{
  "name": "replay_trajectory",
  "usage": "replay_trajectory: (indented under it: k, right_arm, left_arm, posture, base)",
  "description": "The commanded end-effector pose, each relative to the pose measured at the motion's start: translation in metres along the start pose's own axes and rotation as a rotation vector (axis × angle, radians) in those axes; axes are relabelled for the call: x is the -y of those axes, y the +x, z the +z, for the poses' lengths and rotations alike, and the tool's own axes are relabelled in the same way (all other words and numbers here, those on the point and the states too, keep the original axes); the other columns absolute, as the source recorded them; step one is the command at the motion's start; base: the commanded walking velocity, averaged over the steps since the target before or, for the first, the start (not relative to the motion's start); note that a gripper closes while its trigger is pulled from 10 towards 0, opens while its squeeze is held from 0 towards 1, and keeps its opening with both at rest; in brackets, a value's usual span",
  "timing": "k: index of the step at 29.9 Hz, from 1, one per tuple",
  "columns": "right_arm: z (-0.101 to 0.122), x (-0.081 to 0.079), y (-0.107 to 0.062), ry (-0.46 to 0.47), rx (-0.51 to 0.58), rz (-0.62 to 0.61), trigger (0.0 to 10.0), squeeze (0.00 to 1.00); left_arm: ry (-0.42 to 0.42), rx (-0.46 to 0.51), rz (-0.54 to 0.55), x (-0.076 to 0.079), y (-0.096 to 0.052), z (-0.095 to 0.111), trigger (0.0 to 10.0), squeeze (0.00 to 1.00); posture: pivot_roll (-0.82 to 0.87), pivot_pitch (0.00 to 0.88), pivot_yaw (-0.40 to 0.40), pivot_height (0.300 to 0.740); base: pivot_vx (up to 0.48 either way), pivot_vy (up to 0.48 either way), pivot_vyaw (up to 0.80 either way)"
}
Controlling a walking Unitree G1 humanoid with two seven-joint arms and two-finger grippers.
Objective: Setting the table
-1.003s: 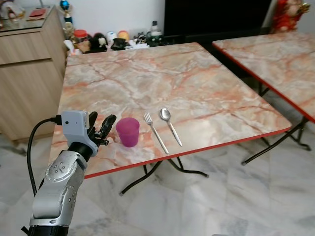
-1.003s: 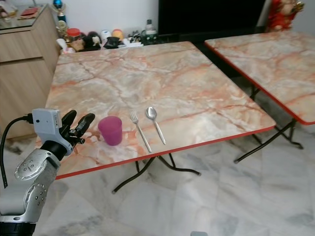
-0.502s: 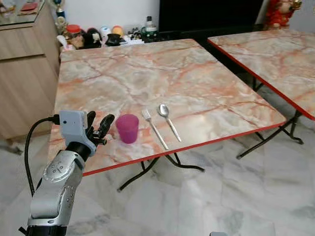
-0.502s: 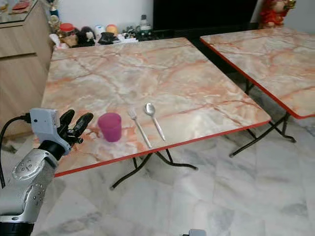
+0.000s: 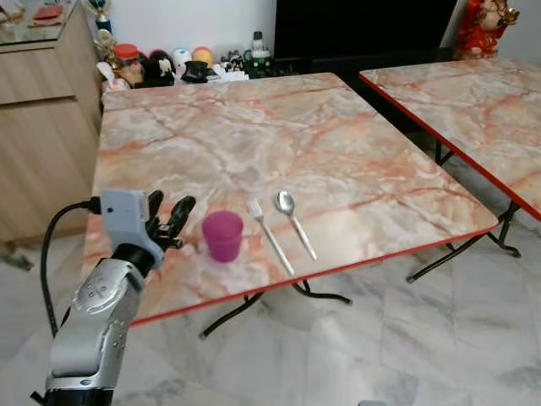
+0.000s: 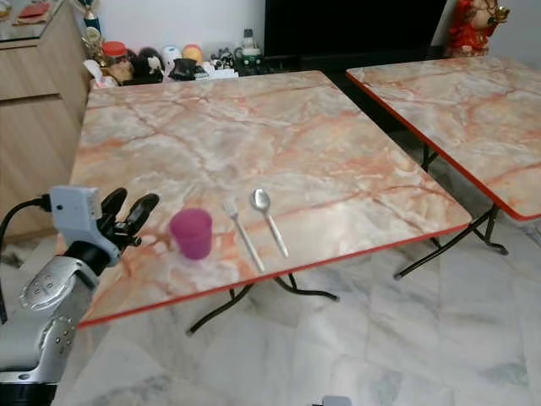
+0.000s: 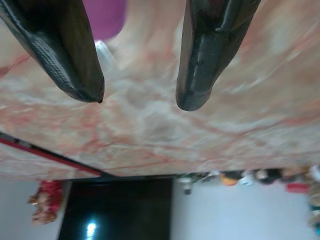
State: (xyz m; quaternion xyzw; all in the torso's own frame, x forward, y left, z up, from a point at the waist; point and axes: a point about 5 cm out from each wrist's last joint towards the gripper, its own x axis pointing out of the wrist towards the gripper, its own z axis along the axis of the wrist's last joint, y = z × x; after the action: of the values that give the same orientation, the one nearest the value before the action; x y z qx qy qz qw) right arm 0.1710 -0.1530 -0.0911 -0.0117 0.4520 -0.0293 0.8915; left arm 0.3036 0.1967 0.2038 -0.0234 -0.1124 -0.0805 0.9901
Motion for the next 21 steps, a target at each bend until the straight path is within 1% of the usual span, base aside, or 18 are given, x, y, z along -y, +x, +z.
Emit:
replay_trajectory:
  k: [1,7,9,14,17,18,20,21]
  right_arm:
    - [-0.007,0.003,-0.001,0.004,-0.019,-0.013,10.0,0.00]
    - [-0.007,0.004,-0.001,0.001,-0.019,-0.015,10.0,0.00]
    - [-0.007,0.004,-0.001,0.001,-0.019,-0.016,10.0,0.00]
    - [-0.007,0.003,-0.001,0.001,-0.020,-0.017,10.0,0.00]
    - [-0.007,0.003,-0.001,0.001,-0.020,-0.018,10.0,0.00]
    - [-0.007,0.003,-0.001,0.000,-0.021,-0.018,10.0,0.00]
    - [-0.007,0.003,-0.001,-0.001,-0.021,-0.018,10.0,0.00]
    - [-0.007,0.003,-0.001,-0.001,-0.022,-0.018,10.0,0.00]
  left_arm:
    - [-0.010,0.031,-0.035,0.006,0.000,0.005,10.0,0.00]
    - [-0.016,0.031,-0.078,0.010,-0.002,0.006,10.0,0.00]
    - [-0.009,0.023,-0.090,0.009,-0.003,0.006,10.0,0.00]
    - [-0.028,0.012,-0.110,0.004,-0.005,0.011,10.0,0.00]
    - [-0.021,-0.030,-0.133,0.000,-0.007,0.011,10.0,0.00]
    - [-0.008,-0.070,-0.152,-0.001,-0.009,0.010,10.0,0.00]
    - [-0.001,-0.114,-0.177,-0.002,-0.010,0.009,10.0,0.00]
    - [0.003,-0.151,-0.190,-0.002,-0.011,0.007,10.0,0.00]
  posture:
    - [0.14,0.114,-0.006,0.740]
    - [0.14,0.117,-0.007,0.740]
    - [0.14,0.117,-0.007,0.740]
    - [0.14,0.118,-0.005,0.740]
    - [0.14,0.118,-0.005,0.740]
    - [0.15,0.119,-0.004,0.740]
    - [0.15,0.119,-0.004,0.740]
    - [0.15,0.119,-0.004,0.740]
  base:
    - [0.000,0.000,0.00]
    - [0.000,0.000,0.00]
    - [0.000,0.000,0.00]
    - [0.000,0.000,0.00]
    - [0.000,0.000,0.00]
    - [0.000,0.000,0.00]
    - [0.000,0.000,0.00]
    - [0.000,0.000,0.00]
